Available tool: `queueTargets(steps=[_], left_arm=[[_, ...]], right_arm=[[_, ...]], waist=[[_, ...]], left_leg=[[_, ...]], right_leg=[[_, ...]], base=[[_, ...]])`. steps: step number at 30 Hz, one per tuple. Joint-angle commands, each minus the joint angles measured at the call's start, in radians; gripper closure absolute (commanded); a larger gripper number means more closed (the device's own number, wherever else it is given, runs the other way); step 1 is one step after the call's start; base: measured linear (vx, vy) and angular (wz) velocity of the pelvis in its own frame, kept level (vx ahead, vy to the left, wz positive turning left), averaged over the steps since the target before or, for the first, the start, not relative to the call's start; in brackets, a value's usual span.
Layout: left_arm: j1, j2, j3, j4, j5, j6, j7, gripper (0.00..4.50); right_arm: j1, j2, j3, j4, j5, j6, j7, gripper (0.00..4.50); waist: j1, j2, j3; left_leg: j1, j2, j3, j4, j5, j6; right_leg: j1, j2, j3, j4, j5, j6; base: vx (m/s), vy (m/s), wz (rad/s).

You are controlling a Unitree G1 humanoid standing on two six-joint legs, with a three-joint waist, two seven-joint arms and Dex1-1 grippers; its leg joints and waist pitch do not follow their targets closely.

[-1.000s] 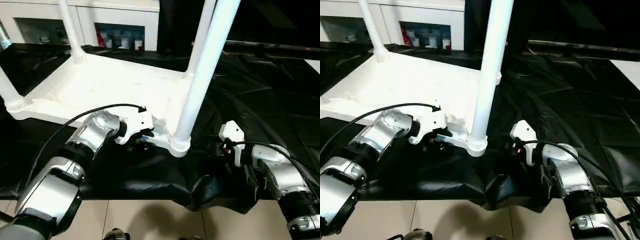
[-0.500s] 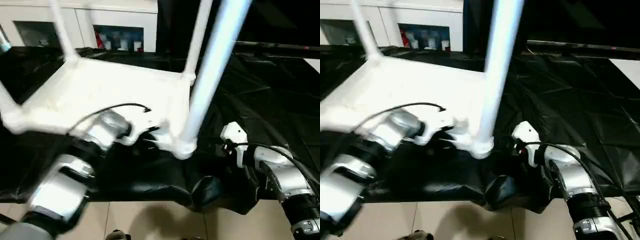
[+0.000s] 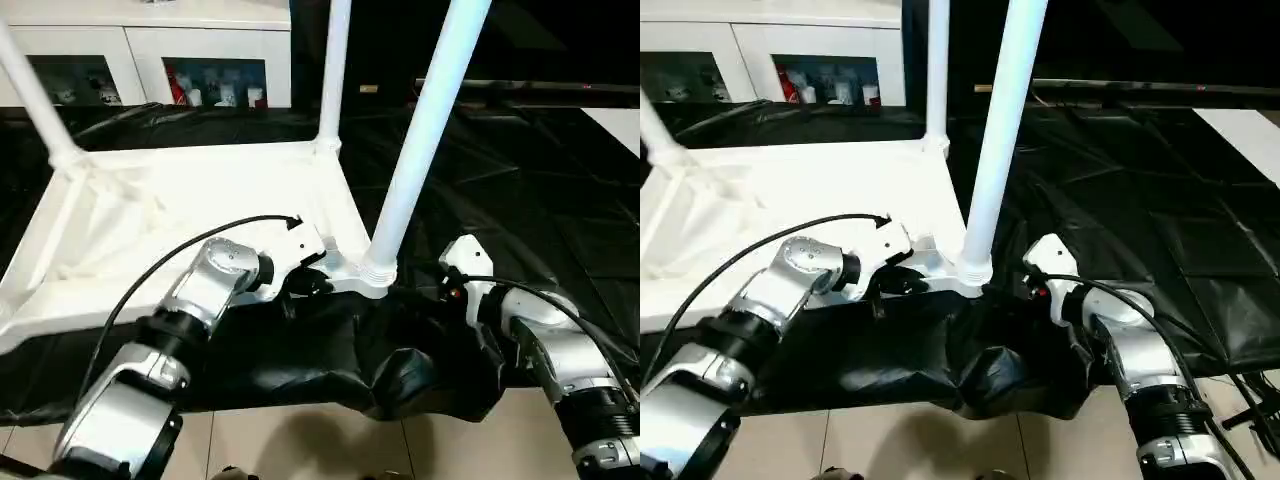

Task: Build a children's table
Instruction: Rotate table base

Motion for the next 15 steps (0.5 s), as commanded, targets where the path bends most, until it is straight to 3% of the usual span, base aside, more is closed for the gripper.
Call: queueTargets(steps=[1, 2, 3, 7, 8, 11, 13, 15], left_arm=[[0.033, -0.019, 0.043, 0.029, -0.01, -0.11, 0.119, 4.36], [0.035, -0.02, 0.047, 0.026, -0.015, -0.119, 0.12, 4.36], [0.04, -0.022, 0.056, 0.017, -0.028, -0.139, 0.113, 3.91], [0.084, 0.002, 0.076, -0.057, -0.051, -0.162, 0.097, 3.69], [0.093, 0.014, 0.082, -0.061, -0.04, -0.203, 0.119, 3.49], [0.118, 0.059, 0.082, -0.066, -0.015, -0.298, 0.138, 3.42], [0.145, 0.119, 0.078, -0.087, 0.025, -0.374, 0.167, 3.42], [0.156, 0.124, 0.104, -0.112, 0.013, -0.372, 0.184, 3.42]], right_arm=[[-0.009, 0.011, -0.016, -0.016, 0.012, 0.015, -0.031, 1.27], [-0.008, 0.014, -0.019, -0.019, 0.016, 0.017, -0.034, 1.27], [-0.003, 0.02, -0.026, -0.028, 0.023, 0.023, -0.041, 1.27], [0.03, 0.045, -0.062, -0.082, 0.058, 0.049, -0.074, 1.27], [0.04, 0.05, -0.072, -0.101, 0.069, 0.057, -0.085, 1.27], [0.07, 0.06, -0.094, -0.148, 0.094, 0.071, -0.111, 1.27], [0.109, 0.073, -0.112, -0.206, 0.12, 0.089, -0.136, 1.27], [0.124, 0.081, -0.121, -0.232, 0.127, 0.097, -0.15, 1.27]], waist=[[0.007, -0.025, -0.07], [0.006, -0.023, -0.07], [0.006, -0.026, -0.071], [0.011, -0.027, -0.072], [0.012, -0.022, -0.072], [0.014, -0.025, -0.072], [0.015, -0.022, -0.07], [0.013, -0.014, -0.068]], left_leg=[[0.014, 0.018, -0.016, -0.07, -0.334, 0.036], [0.014, 0.018, -0.015, -0.07, -0.334, 0.035], [0.013, 0.018, -0.016, -0.07, -0.33, 0.035], [0.012, 0.024, -0.016, -0.073, -0.309, 0.038], [0.017, 0.024, -0.014, -0.074, -0.314, 0.037], [0.012, 0.023, -0.014, -0.075, -0.309, 0.035], [0.014, 0.025, -0.016, -0.08, -0.332, 0.022], [0.02, 0.025, -0.016, -0.081, -0.369, 0.001]], right_leg=[[0.037, -0.042, 0.022, -0.094, -0.405, -0.163], [0.036, -0.042, 0.023, -0.093, -0.404, -0.162], [0.037, -0.042, 0.022, -0.093, -0.403, -0.16], [0.033, -0.043, 0.026, -0.087, -0.36, -0.165], [0.028, -0.04, 0.026, -0.085, -0.343, -0.17], [0.032, -0.039, 0.027, -0.083, -0.316, -0.163], [0.029, -0.041, 0.027, -0.085, -0.347, -0.145], [0.023, -0.04, 0.028, -0.086, -0.381, -0.133]], base=[[0.0, 0.0, 0.0], [0.0, 0.0, 0.0], [0.0, 0.0, 0.0], [0.0, 0.0, 0.0], [0.0, 0.0, 0.0], [0.0, 0.0, 0.0], [0.0, 0.0, 0.0], [0.0, 0.0, 0.0]])
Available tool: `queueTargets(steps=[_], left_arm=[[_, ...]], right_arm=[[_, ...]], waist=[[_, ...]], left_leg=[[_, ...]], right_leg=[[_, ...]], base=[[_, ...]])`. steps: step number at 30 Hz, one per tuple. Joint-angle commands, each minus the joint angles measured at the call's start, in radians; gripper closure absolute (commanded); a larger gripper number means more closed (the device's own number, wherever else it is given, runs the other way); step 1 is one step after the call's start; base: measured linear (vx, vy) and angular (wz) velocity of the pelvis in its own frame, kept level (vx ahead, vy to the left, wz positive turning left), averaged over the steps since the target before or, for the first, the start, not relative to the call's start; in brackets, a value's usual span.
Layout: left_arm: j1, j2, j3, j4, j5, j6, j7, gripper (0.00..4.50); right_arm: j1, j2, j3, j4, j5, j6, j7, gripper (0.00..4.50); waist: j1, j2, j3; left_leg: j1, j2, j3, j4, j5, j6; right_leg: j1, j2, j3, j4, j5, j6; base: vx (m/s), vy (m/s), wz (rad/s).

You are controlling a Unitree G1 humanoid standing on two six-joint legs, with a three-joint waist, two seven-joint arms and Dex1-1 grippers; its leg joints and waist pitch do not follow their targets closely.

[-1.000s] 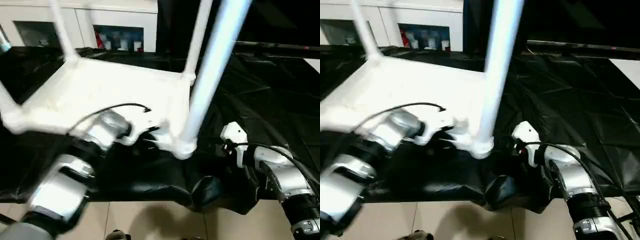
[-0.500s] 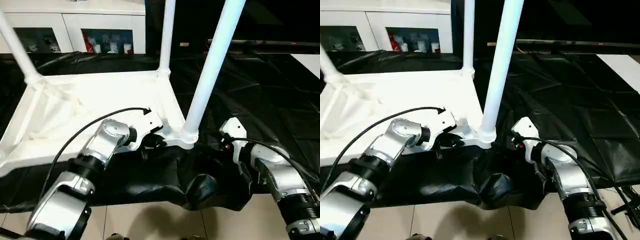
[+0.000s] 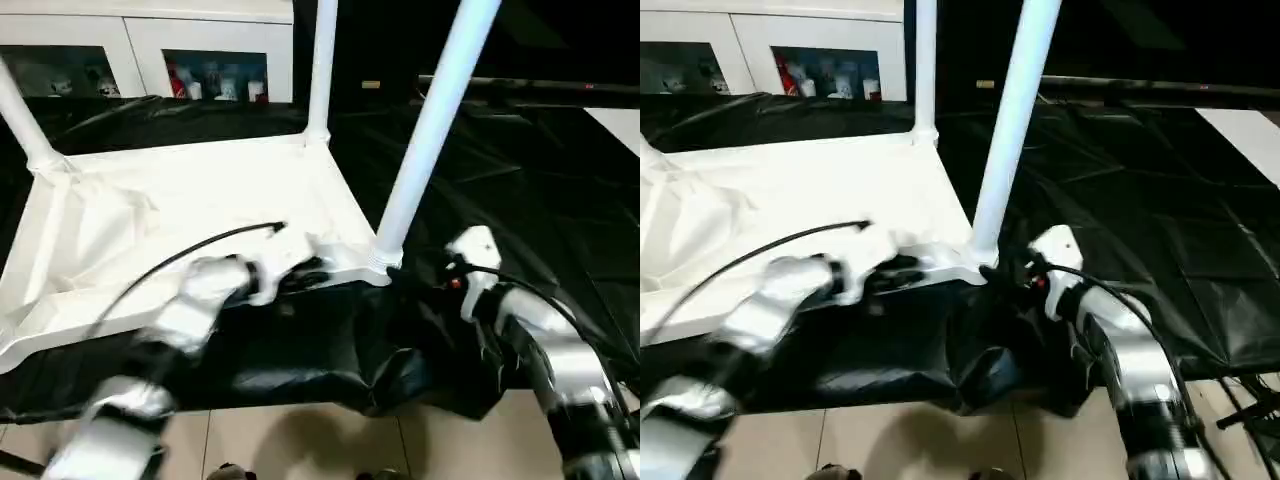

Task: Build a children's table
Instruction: Rotate table base, then move to table

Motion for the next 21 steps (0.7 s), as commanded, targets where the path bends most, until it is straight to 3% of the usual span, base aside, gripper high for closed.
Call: queueTargets(steps=[1, 2, 4, 6, 7, 8, 9, 10, 12, 14, 16, 17, 20, 21], left_arm=[[0.023, -0.025, 0.104, -0.105, -0.059, 0.036, 0.06, 3.42], [0.041, -0.047, 0.153, -0.16, -0.11, 0.074, 0.074, 3.42], [0.105, -0.129, 0.255, -0.302, -0.227, 0.166, 0.166, 3.42], [0.183, -0.205, 0.304, -0.408, -0.285, 0.241, 0.281, 3.42], [0.218, -0.234, 0.316, -0.446, -0.297, 0.276, 0.334, 3.42], [0.265, -0.267, 0.324, -0.472, -0.291, 0.239, 0.405, 3.42], [0.265, -0.267, 0.324, -0.472, -0.291, 0.239, 0.405, 3.42], [0.33, -0.309, 0.343, -0.502, -0.267, 0.224, 0.505, 3.42], [0.37, -0.334, 0.356, -0.536, -0.234, 0.229, 0.547, 3.42], [0.388, -0.355, 0.371, -0.57, -0.234, 0.255, 0.558, 3.42], [0.403, -0.361, 0.374, -0.612, -0.237, 0.297, 0.573, 3.42], [0.409, -0.355, 0.372, -0.632, -0.231, 0.317, 0.587, 3.42], [0.418, -0.343, 0.362, -0.643, -0.224, 0.311, 0.606, 3.42], [0.42, -0.342, 0.36, -0.644, -0.224, 0.31, 0.61, 3.42]], right_arm=[[0.031, 0.016, -0.04, -0.079, 0.038, 0.033, -0.037, 1.27], [0.048, 0.024, -0.052, -0.111, 0.051, 0.046, -0.053, 1.27], [0.107, 0.039, -0.078, -0.199, 0.069, 0.082, -0.098, 1.27], [0.164, 0.049, -0.094, -0.269, 0.06, 0.109, -0.151, 1.27], [0.187, 0.052, -0.098, -0.294, 0.05, 0.117, -0.176, 1.27], [0.203, 0.063, -0.116, -0.306, 0.03, 0.14, -0.234, 1.27], [0.203, 0.063, -0.116, -0.306, 0.03, 0.14, -0.234, 1.27], [0.217, 0.085, -0.147, -0.311, 0.002, 0.165, -0.321, 1.27], [0.221, 0.107, -0.161, -0.327, 0.002, 0.199, -0.369, 1.27], [0.218, 0.131, -0.156, -0.349, -0.018, 0.202, -0.413, 1.27], [0.22, 0.142, -0.135, -0.371, -0.044, 0.196, -0.451, 1.27], [0.223, 0.136, -0.113, -0.36, -0.068, 0.156, -0.453, 1.27], [0.224, 0.122, -0.097, -0.327, -0.088, 0.083, -0.437, 1.27], [0.222, 0.122, -0.099, -0.325, -0.087, 0.083, -0.439, 1.27]], waist=[[0.005, 0.003, -0.07], [0.004, 0.0, -0.07], [0.01, 0.006, -0.069], [0.017, 0.003, -0.065], [0.015, 0.0, -0.063], [0.015, 0.002, -0.064], [0.01, -0.005, -0.061], [0.011, 0.004, -0.061], [0.003, -0.003, -0.059], [-0.002, -0.002, -0.06], [-0.007, 0.001, -0.061], [-0.01, -0.006, -0.059], [-0.015, -0.003, -0.057], [-0.017, -0.002, -0.059]], left_leg=[[0.028, 0.025, -0.017, -0.08, -0.374, -0.004], [0.026, 0.027, -0.016, -0.081, -0.373, -0.008], [0.028, 0.029, -0.015, -0.08, -0.385, -0.012], [0.028, 0.032, -0.013, -0.08, -0.406, -0.007], [0.027, 0.027, -0.012, -0.08, -0.413, -0.002], [0.026, 0.026, -0.013, -0.079, -0.417, -0.006], [0.023, 0.019, -0.014, -0.078, -0.428, -0.007], [0.026, 0.017, -0.015, -0.077, -0.434, -0.013], [0.022, 0.015, -0.018, -0.079, -0.442, -0.024], [0.025, 0.015, -0.023, -0.078, -0.452, -0.029], [0.024, 0.017, -0.027, -0.082, -0.456, -0.033], [0.021, 0.017, -0.029, -0.085, -0.456, -0.032], [0.025, 0.015, -0.028, -0.082, -0.484, -0.032], [0.023, 0.013, -0.028, -0.083, -0.477, -0.03]], right_leg=[[0.032, -0.041, 0.029, -0.087, -0.382, -0.137], [0.035, -0.042, 0.03, -0.085, -0.37, -0.147], [0.032, -0.04, 0.029, -0.081, -0.342, -0.182], [0.031, -0.037, 0.03, -0.085, -0.342, -0.181], [0.029, -0.034, 0.029, -0.091, -0.368, -0.17], [0.03, -0.033, 0.028, -0.089, -0.384, -0.158], [0.026, -0.032, 0.026, -0.105, -0.476, -0.104], [0.023, -0.032, 0.026, -0.108, -0.504, -0.086], [0.022, -0.028, 0.023, -0.118, -0.555, -0.042], [0.016, -0.029, 0.021, -0.125, -0.589, -0.008], [0.017, -0.029, 0.018, -0.125, -0.575, -0.004], [0.02, -0.029, 0.016, -0.124, -0.569, -0.003], [0.013, -0.029, 0.016, -0.13, -0.584, 0.007], [0.017, -0.028, 0.016, -0.129, -0.569, 0.01]], base=[[0.0, 0.0, 0.0], [0.0, 0.0, 0.0], [0.0, 0.0, 0.0], [0.0, 0.0, 0.0], [0.0, 0.0, 0.0], [0.0, 0.0, 0.0], [0.0, 0.0, 0.0], [0.0, 0.0, 0.0], [0.0, 0.0, 0.0], [0.0, 0.0, 0.0], [0.0, 0.0, 0.0], [0.0, 0.0, 0.0], [0.0, 0.0, 0.0], [0.0, 0.0, 0.0]])
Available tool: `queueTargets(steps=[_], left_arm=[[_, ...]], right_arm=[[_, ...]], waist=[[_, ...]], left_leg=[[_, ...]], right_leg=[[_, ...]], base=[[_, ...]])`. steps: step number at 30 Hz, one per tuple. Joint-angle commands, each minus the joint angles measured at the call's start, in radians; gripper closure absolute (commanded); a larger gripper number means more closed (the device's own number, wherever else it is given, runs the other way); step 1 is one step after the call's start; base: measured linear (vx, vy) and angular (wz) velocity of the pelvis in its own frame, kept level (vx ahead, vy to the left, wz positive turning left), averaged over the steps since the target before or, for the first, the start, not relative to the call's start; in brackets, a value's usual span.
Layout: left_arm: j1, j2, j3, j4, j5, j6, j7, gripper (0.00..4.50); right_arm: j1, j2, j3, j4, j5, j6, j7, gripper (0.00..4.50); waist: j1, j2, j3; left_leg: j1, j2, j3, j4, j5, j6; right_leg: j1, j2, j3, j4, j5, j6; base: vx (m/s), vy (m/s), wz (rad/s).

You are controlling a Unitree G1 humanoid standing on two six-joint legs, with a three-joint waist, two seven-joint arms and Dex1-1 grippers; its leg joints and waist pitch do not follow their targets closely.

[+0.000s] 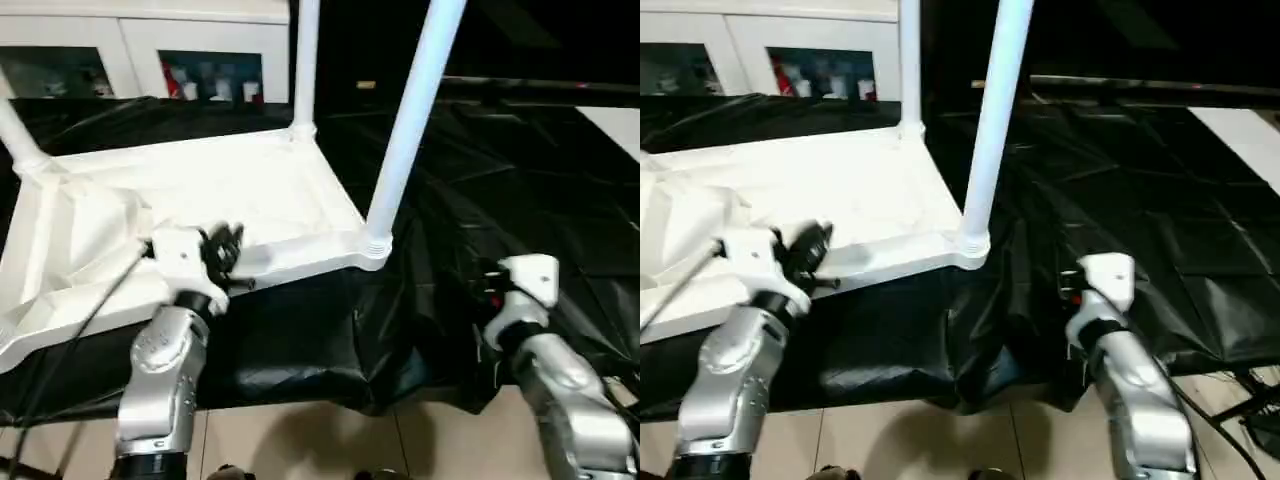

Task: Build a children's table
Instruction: Move to table

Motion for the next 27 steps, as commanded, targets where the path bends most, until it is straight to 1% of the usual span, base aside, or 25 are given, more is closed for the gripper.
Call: queueTargets(steps=[1, 2, 4, 5, 7, 8, 9, 10, 11, 12, 13, 14, 15, 16, 17, 18, 19, 20, 21, 22, 23, 24, 25, 26, 27], left_arm=[[0.019, 0.005, -0.022, -0.014, 0.024, 0.003, 0.03, 3.42], [0.022, 0.003, -0.028, -0.016, 0.033, 0.003, 0.038, 3.42], [0.024, 0.003, -0.036, -0.018, 0.049, 0.008, 0.035, 3.42], [0.027, 0.001, -0.04, -0.027, 0.053, 0.023, 0.037, 3.42], [0.03, 0.001, -0.045, -0.036, 0.052, 0.036, 0.036, 3.42], [0.031, 0.001, -0.045, -0.036, 0.052, 0.037, 0.036, 3.42], [0.034, 0.008, -0.048, -0.043, 0.046, 0.044, 0.038, 3.42], [0.036, 0.011, -0.048, -0.045, 0.044, 0.046, 0.039, 3.42], [0.038, 0.012, -0.049, -0.046, 0.043, 0.047, 0.042, 3.42], [0.04, 0.014, -0.048, -0.048, 0.043, 0.048, 0.045, 3.42], [0.04, 0.014, -0.048, -0.049, 0.042, 0.048, 0.046, 3.42], [0.041, 0.015, -0.048, -0.05, 0.042, 0.049, 0.046, 3.42], [0.042, 0.015, -0.049, -0.051, 0.044, 0.05, 0.046, 3.42], [0.042, 0.016, -0.051, -0.054, 0.045, 0.052, 0.046, 3.42], [0.042, 0.016, -0.053, -0.056, 0.047, 0.054, 0.046, 3.42], [0.042, 0.018, -0.054, -0.059, 0.048, 0.058, 0.049, 3.42], [0.042, 0.021, -0.054, -0.06, 0.045, 0.059, 0.051, 3.42], [0.042, 0.021, -0.054, -0.06, 0.045, 0.059, 0.051, 3.42], [0.042, 0.023, -0.055, -0.06, 0.045, 0.06, 0.052, 3.42], [0.042, 0.024, -0.055, -0.061, 0.044, 0.06, 0.053, 3.42], [0.042, 0.025, -0.055, -0.062, 0.045, 0.062, 0.056, 3.42], [0.043, 0.026, -0.054, -0.064, 0.045, 0.064, 0.058, 3.42], [0.044, 0.027, -0.053, -0.066, 0.044, 0.065, 0.06, 3.42], [0.045, 0.028, -0.053, -0.068, 0.043, 0.066, 0.063, 3.42], [0.046, 0.029, -0.052, -0.071, 0.042, 0.068, 0.066, 3.42]], right_arm=[[-0.01, -0.011, -0.02, 0.017, -0.003, -0.009, -0.007, 1.27], [-0.015, -0.009, -0.026, 0.014, 0.004, -0.001, -0.008, 1.27], [-0.017, -0.006, -0.027, 0.008, 0.007, 0.008, -0.01, 1.27], [-0.015, -0.009, -0.019, 0.009, 0.003, 0.005, -0.009, 1.27], [-0.014, -0.011, -0.009, 0.013, -0.002, 0.0, -0.007, 1.27], [-0.014, -0.011, -0.008, 0.013, -0.002, -0.001, -0.007, 1.27], [-0.012, -0.009, 0.0, 0.02, -0.003, -0.012, -0.007, 1.27], [-0.011, -0.007, 0.004, 0.023, -0.002, -0.015, -0.006, 1.27], [-0.011, -0.006, 0.007, 0.025, -0.001, -0.017, -0.006, 1.27], [-0.01, -0.004, 0.01, 0.027, -0.003, -0.02, -0.005, 1.27], [-0.01, -0.003, 0.012, 0.028, -0.003, -0.02, -0.005, 1.27], [-0.01, -0.002, 0.013, 0.028, -0.003, -0.02, -0.005, 1.27], [-0.01, -0.001, 0.015, 0.029, -0.003, -0.019, -0.003, 1.27], [-0.011, 0.0, 0.018, 0.031, -0.003, -0.019, -0.002, 1.27], [-0.012, 0.0, 0.021, 0.033, -0.003, -0.017, -0.002, 1.27], [-0.013, -0.003, 0.027, 0.035, -0.004, -0.015, 0.003, 1.27], [-0.013, -0.007, 0.033, 0.036, -0.006, -0.013, 0.006, 1.27], [-0.013, -0.007, 0.033, 0.036, -0.006, -0.013, 0.006, 1.27], [-0.014, -0.015, 0.042, 0.036, -0.012, -0.005, 0.013, 1.27], [-0.013, -0.024, 0.052, 0.037, -0.016, -0.003, 0.026, 1.27], [-0.011, -0.036, 0.065, 0.04, -0.029, -0.003, 0.035, 1.27], [-0.009, -0.042, 0.074, 0.041, -0.032, 0.001, 0.042, 1.27], [-0.007, -0.044, 0.079, 0.04, -0.037, -0.004, 0.043, 1.27], [-0.005, -0.038, 0.076, 0.041, -0.038, -0.011, 0.034, 1.27], [-0.006, -0.028, 0.063, 0.043, -0.03, -0.016, 0.021, 1.27]], waist=[[-0.004, -0.002, -0.057], [-0.005, 0.001, -0.058], [-0.008, 0.007, -0.055], [-0.009, 0.007, -0.052], [-0.021, 0.011, -0.031], [-0.038, 0.014, -0.022], [-0.041, 0.028, -0.013], [-0.039, 0.039, -0.012], [-0.017, 0.041, -0.02], [-0.032, -0.006, -0.023], [-0.025, -0.008, -0.018], [-0.012, -0.026, -0.033], [0.005, -0.024, -0.039], [0.017, -0.021, -0.053], [0.019, -0.004, -0.058], [0.013, 0.015, -0.064], [0.009, 0.018, -0.07], [0.0, 0.024, -0.079], [-0.006, 0.022, -0.082], [-0.004, 0.024, -0.09], [0.02, -0.009, -0.085], [0.021, 0.017, -0.1], [0.02, 0.029, -0.097], [-0.002, 0.044, -0.096], [-0.017, 0.055, -0.103]], left_leg=[[0.024, 0.015, -0.026, -0.08, -0.47, -0.028], [0.031, 0.017, -0.027, -0.084, -0.503, -0.033], [0.062, 0.017, -0.031, -0.086, -0.613, -0.038], [0.074, 0.017, -0.031, -0.085, -0.645, -0.036], [0.118, 0.014, -0.032, -0.075, -0.759, -0.028], [0.129, 0.02, -0.038, -0.077, -0.805, -0.026], [0.108, 0.045, -0.046, -0.119, -0.881, -0.031], [0.072, 0.068, -0.051, -0.165, -0.936, -0.042], [0.06, 0.09, -0.051, -0.203, -0.989, -0.032], [0.121, 0.058, -0.046, -0.133, -0.911, 0.006], [0.123, 0.01, -0.03, -0.077, -0.829, -0.012], [0.061, -0.024, -0.016, -0.002, -0.506, 0.016], [0.036, -0.017, -0.022, 0.009, -0.374, 0.037], [0.01, -0.014, -0.034, -0.001, -0.248, 0.064], [0.023, -0.007, -0.031, -0.041, -0.214, 0.065], [0.055, 0.002, -0.033, -0.063, -0.215, 0.069], [0.072, 0.007, -0.036, -0.068, -0.223, 0.08], [0.1, 0.012, -0.043, -0.073, -0.216, 0.113], [0.101, 0.011, -0.048, -0.072, -0.189, 0.139], [0.103, -0.001, -0.049, -0.063, -0.111, 0.201], [-0.017, -0.068, -0.061, -0.014, -0.011, 0.338], [-0.029, -0.081, -0.071, 0.004, 0.077, 0.431], [-0.022, -0.078, -0.087, 0.006, 0.136, 0.456], [0.042, -0.078, -0.134, 0.007, 0.275, 0.512], [0.126, -0.064, -0.189, 0.001, 0.352, 0.577]], right_leg=[[0.017, -0.03, 0.017, -0.104, -0.552, -0.005], [0.021, -0.028, 0.016, -0.104, -0.56, 0.001], [0.02, -0.02, 0.004, -0.115, -0.624, 0.009], [0.018, -0.015, -0.002, -0.122, -0.645, 0.007], [0.005, 0.004, -0.04, -0.154, -0.731, 0.004], [0.03, 0.013, -0.082, -0.166, -0.739, 0.013], [0.081, 0.012, -0.102, -0.122, -0.643, 0.0], [0.128, 0.007, -0.095, -0.039, -0.534, -0.021], [0.153, -0.006, -0.06, 0.074, -0.312, -0.041], [0.092, -0.031, -0.005, -0.013, -0.431, -0.046], [0.064, -0.051, -0.009, -0.105, -0.704, -0.049], [0.119, -0.104, 0.03, -0.146, -0.987, 0.002], [0.145, -0.13, 0.051, -0.153, -1.014, -0.004], [0.17, -0.114, 0.058, -0.136, -0.898, -0.049], [0.166, -0.063, 0.024, -0.115, -0.714, -0.096], [0.153, -0.027, 0.0, -0.092, -0.51, -0.145], [0.147, -0.016, -0.006, -0.079, -0.414, -0.172], [0.139, 0.0, -0.012, -0.053, -0.247, -0.223], [0.145, 0.005, -0.011, -0.042, -0.165, -0.242], [0.156, 0.008, -0.011, -0.034, -0.041, -0.261], [0.239, -0.004, -0.03, -0.061, 0.052, -0.208], [0.264, -0.035, -0.043, -0.068, 0.114, -0.141], [0.264, -0.024, -0.069, -0.068, 0.103, -0.123], [0.238, 0.032, -0.109, -0.047, 0.055, -0.072], [0.181, 0.061, -0.123, -0.006, -0.013, -0.049]], base=[[0.0, 0.0, 0.0], [0.0, 0.0, 0.0], [0.0, 0.0, 0.0], [0.0, 0.0, 0.0], [0.0, 0.0, 0.0], [0.049, 0.017, -0.18], [0.049, 0.017, -0.18], [0.002, 0.013, -0.21], [0.054, -0.046, -0.09], [0.054, -0.046, -0.09], [0.124, -0.097, -0.09], [0.039, -0.052, -0.1], [0.13, -0.076, -0.15], [0.147, -0.041, -0.07], [0.218, -0.045, -0.03], [0.127, -0.021, 0.02], [0.163, 0.001, 0.1], [0.093, 0.005, 0.07], [0.187, 0.006, 0.08], [0.18, 0.018, 0.06], [0.241, 0.056, 0.4], [0.147, 0.054, 0.38], [0.146, 0.061, 0.66], [0.084, 0.024, 0.33], [0.197, -0.007, 0.61]])
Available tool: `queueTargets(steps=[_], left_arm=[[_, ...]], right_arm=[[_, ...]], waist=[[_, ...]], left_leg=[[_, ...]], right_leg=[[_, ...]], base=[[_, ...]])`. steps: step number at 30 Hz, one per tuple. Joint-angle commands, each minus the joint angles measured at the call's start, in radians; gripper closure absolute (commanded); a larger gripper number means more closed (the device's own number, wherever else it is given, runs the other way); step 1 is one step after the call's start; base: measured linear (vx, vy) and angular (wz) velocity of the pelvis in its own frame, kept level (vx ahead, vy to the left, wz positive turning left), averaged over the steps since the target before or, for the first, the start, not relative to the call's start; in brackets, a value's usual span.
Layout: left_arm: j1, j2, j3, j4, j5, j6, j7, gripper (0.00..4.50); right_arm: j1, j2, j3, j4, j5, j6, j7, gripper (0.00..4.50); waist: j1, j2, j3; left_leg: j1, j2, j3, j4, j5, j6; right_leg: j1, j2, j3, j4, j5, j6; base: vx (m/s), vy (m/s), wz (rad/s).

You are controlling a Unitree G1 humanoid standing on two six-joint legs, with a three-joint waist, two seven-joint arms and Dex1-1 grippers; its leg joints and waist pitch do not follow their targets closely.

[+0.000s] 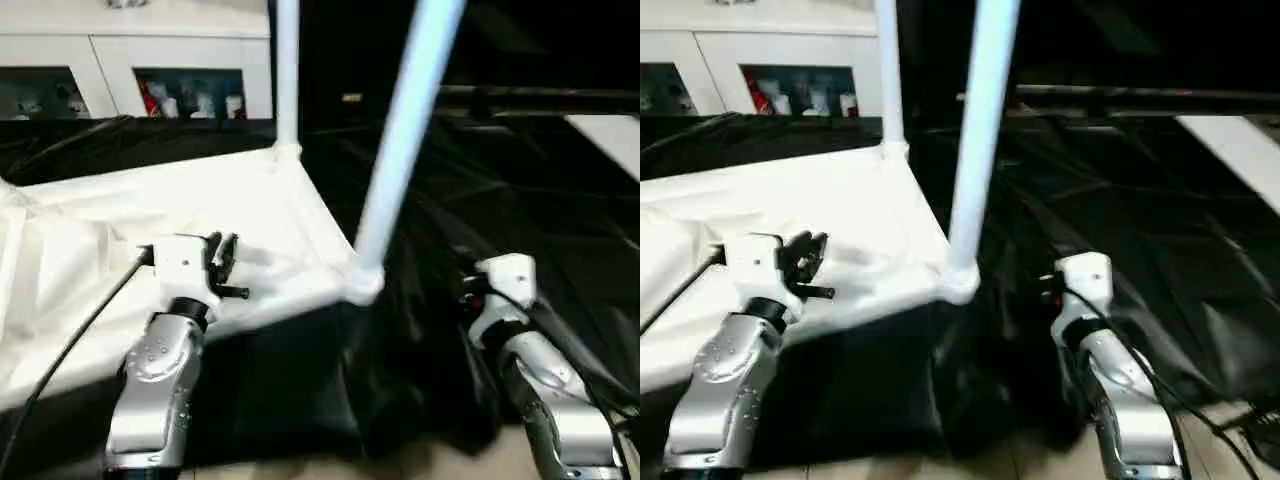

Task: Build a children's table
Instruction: Move to table

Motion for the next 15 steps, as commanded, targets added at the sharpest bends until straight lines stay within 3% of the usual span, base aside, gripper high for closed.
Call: queueTargets(steps=[1, 2, 3, 4, 5, 6, 7, 8, 9, 10, 11, 12, 13, 14, 15], left_arm=[[0.008, 0.001, 0.006, -0.027, 0.003, 0.011, 0.016, 3.42], [0.008, 0.001, 0.006, -0.027, 0.003, 0.011, 0.016, 3.42], [0.012, -0.001, 0.01, -0.032, -0.002, 0.012, 0.022, 3.42], [0.014, -0.002, 0.012, -0.034, -0.005, 0.011, 0.023, 3.42], [0.016, -0.005, 0.016, -0.035, -0.012, 0.009, 0.023, 3.42], [0.017, -0.004, 0.018, -0.038, -0.011, 0.012, 0.026, 3.42], [0.017, -0.004, 0.018, -0.038, -0.011, 0.012, 0.026, 3.42], [0.016, -0.002, 0.018, -0.038, -0.01, 0.019, 0.027, 3.42], [0.016, -0.001, 0.017, -0.038, -0.01, 0.02, 0.027, 3.42], [0.015, 0.001, 0.016, -0.038, -0.009, 0.025, 0.029, 3.42], [0.015, 0.003, 0.014, -0.037, -0.009, 0.028, 0.029, 3.42], [0.014, 0.005, 0.013, -0.036, -0.011, 0.03, 0.029, 3.42], [0.014, 0.005, 0.013, -0.036, -0.011, 0.03, 0.029, 3.42], [0.009, 0.006, 0.012, -0.032, -0.015, 0.028, 0.024, 3.42], [0.009, 0.006, 0.012, -0.032, -0.015, 0.028, 0.024, 3.42]], right_arm=[[-0.003, 0.017, -0.024, 0.004, 0.009, -0.02, -0.029, 1.27], [-0.003, 0.017, -0.024, 0.004, 0.009, -0.02, -0.029, 1.27], [-0.007, 0.035, -0.058, 0.01, 0.042, -0.014, -0.05, 1.27], [-0.008, 0.036, -0.063, 0.012, 0.045, -0.014, -0.053, 1.27], [-0.01, 0.034, -0.068, 0.015, 0.049, -0.012, -0.057, 1.27], [-0.01, 0.03, -0.068, 0.017, 0.047, -0.015, -0.058, 1.27], [-0.01, 0.03, -0.068, 0.017, 0.047, -0.015, -0.058, 1.27], [-0.01, 0.026, -0.067, 0.021, 0.045, -0.019, -0.056, 1.27], [-0.011, 0.025, -0.068, 0.021, 0.045, -0.019, -0.056, 1.27], [-0.011, 0.023, -0.071, 0.024, 0.046, -0.022, -0.054, 1.27], [-0.012, 0.022, -0.076, 0.029, 0.044, -0.024, -0.052, 1.27], [-0.014, 0.021, -0.08, 0.033, 0.043, -0.024, -0.052, 1.27], [-0.014, 0.021, -0.08, 0.033, 0.043, -0.024, -0.052, 1.27], [-0.019, 0.015, -0.083, 0.041, 0.042, -0.025, -0.053, 1.27], [-0.019, 0.015, -0.083, 0.041, 0.042, -0.025, -0.053, 1.27]], waist=[[-0.057, 0.039, -0.066], [-0.064, 0.023, -0.068], [-0.05, -0.003, -0.048], [-0.053, -0.014, -0.044], [-0.033, -0.054, -0.037], [0.024, -0.08, -0.052], [0.021, -0.094, -0.051], [0.019, -0.097, -0.045], [0.021, -0.092, -0.052], [0.024, -0.059, -0.052], [0.024, -0.025, -0.047], [0.022, -0.019, -0.044], [0.017, 0.009, -0.046], [0.006, 0.007, -0.044], [0.004, 0.005, -0.041]], left_leg=[[0.201, 0.056, -0.186, -0.08, 0.554, 0.615], [0.214, 0.087, -0.232, -0.09, 0.619, 0.637], [0.188, 0.093, -0.175, -0.089, 0.515, 0.426], [0.159, 0.075, -0.161, -0.109, 0.458, 0.367], [0.139, -0.013, -0.093, -0.077, 0.354, 0.241], [-0.04, -0.14, -0.001, 0.062, 0.152, 0.142], [-0.029, -0.113, 0.018, 0.052, 0.166, 0.004], [-0.017, -0.121, 0.032, 0.032, 0.219, -0.052], [-0.011, -0.126, 0.042, 0.014, 0.266, -0.079], [-0.016, -0.104, 0.04, -0.019, 0.305, -0.07], [-0.021, -0.053, 0.027, -0.042, 0.258, -0.049], [-0.029, -0.018, 0.015, -0.057, 0.219, -0.033], [-0.02, 0.068, -0.022, -0.074, 0.115, -0.007], [0.023, 0.173, -0.075, -0.106, -0.014, 0.071], [0.033, 0.181, -0.076, -0.11, -0.047, 0.086]], right_leg=[[-0.129, 0.062, 0.003, 0.117, -0.17, -0.018], [-0.153, 0.037, 0.033, 0.14, -0.223, -0.002], [-0.2, -0.008, 0.122, 0.169, -0.061, 0.005], [-0.18, -0.022, 0.149, 0.142, 0.028, -0.002], [-0.157, -0.04, 0.2, 0.036, 0.203, -0.028], [0.046, -0.09, 0.313, 0.018, 0.54, 0.018], [0.019, -0.072, 0.266, 0.053, 1.045, 0.074], [-0.003, -0.037, 0.214, 0.065, 1.239, 0.118], [-0.01, -0.017, 0.182, 0.072, 1.375, 0.151], [-0.02, -0.027, 0.161, 0.072, 1.364, 0.174], [-0.028, -0.054, 0.152, 0.05, 1.124, 0.171], [-0.025, -0.05, 0.141, 0.046, 0.964, 0.184], [-0.027, -0.067, 0.128, 0.051, 0.651, 0.181], [-0.062, -0.1, 0.145, 0.059, 0.324, 0.083], [-0.073, -0.111, 0.157, 0.056, 0.239, 0.016]], base=[[0.172, -0.109, 0.37], [0.179, -0.201, 0.44], [0.067, -0.17, 0.16], [-0.092, -0.178, 0.06], [-0.076, -0.126, 0.15], [-0.076, -0.126, 0.15], [0.075, -0.08, 0.24], [0.052, -0.04, 0.08], [0.068, -0.111, 0.04], [0.013, -0.109, -0.15], [0.013, -0.109, -0.15], [-0.026, -0.064, -0.18], [0.0, 0.0, 0.0], [0.0, 0.0, 0.0], [-0.036, -0.019, 0.18]])
